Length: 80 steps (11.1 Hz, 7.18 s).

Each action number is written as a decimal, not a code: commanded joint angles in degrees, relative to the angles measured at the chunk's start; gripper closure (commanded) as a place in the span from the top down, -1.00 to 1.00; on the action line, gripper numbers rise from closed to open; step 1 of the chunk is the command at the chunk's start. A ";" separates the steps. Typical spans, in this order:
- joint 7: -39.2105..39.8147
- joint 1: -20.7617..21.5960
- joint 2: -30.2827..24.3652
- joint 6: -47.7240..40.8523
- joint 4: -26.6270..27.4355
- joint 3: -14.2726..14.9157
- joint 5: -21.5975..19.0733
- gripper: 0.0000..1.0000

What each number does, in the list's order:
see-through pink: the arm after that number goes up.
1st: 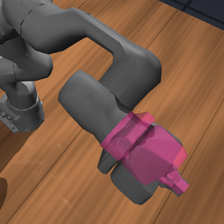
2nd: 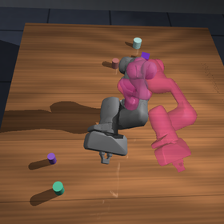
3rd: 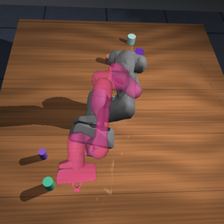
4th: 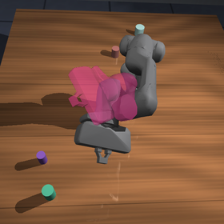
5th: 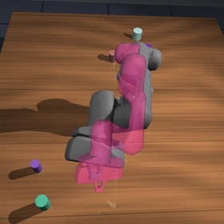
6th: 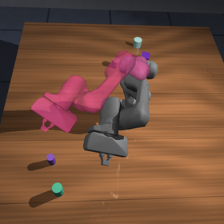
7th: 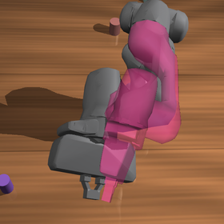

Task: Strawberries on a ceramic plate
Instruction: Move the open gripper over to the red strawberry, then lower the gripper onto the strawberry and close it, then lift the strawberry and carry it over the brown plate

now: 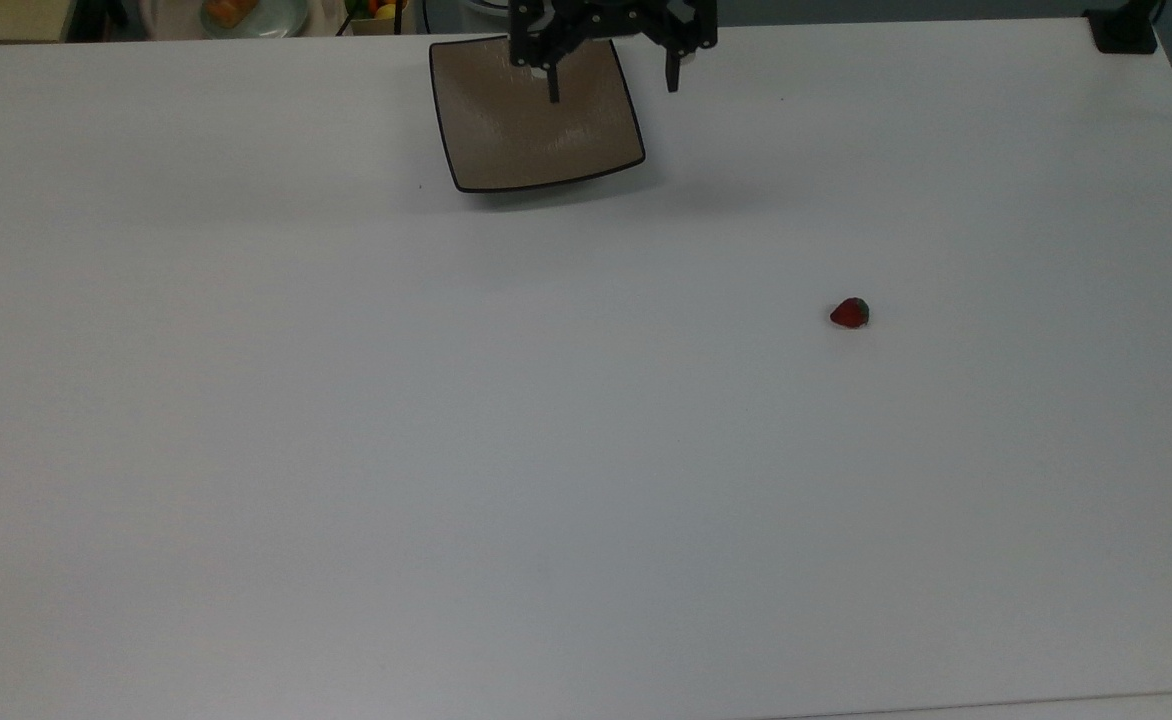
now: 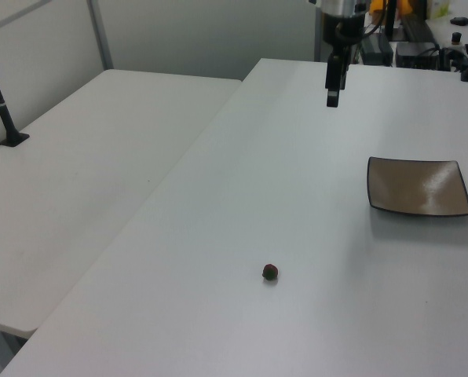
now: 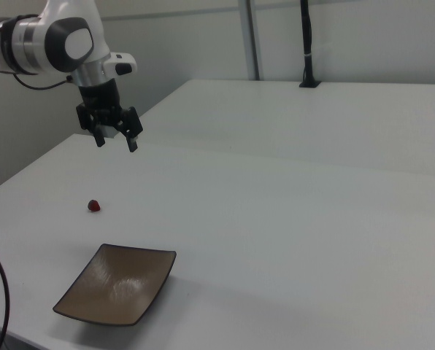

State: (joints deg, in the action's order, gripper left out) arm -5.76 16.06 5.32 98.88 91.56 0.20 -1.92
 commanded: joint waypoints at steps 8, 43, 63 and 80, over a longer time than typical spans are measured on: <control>0.22 1.77 10.66 11.23 -3.23 -4.32 0.16 1.00; -1.88 15.31 29.31 37.44 -1.47 -5.03 7.01 -0.46; -0.84 3.81 2.87 7.59 -0.33 -4.42 5.96 -0.75; 14.02 -5.25 -13.76 -12.41 28.30 -3.89 4.73 -0.68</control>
State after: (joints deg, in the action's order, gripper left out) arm 6.91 11.24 -6.42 82.94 113.53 -3.99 3.74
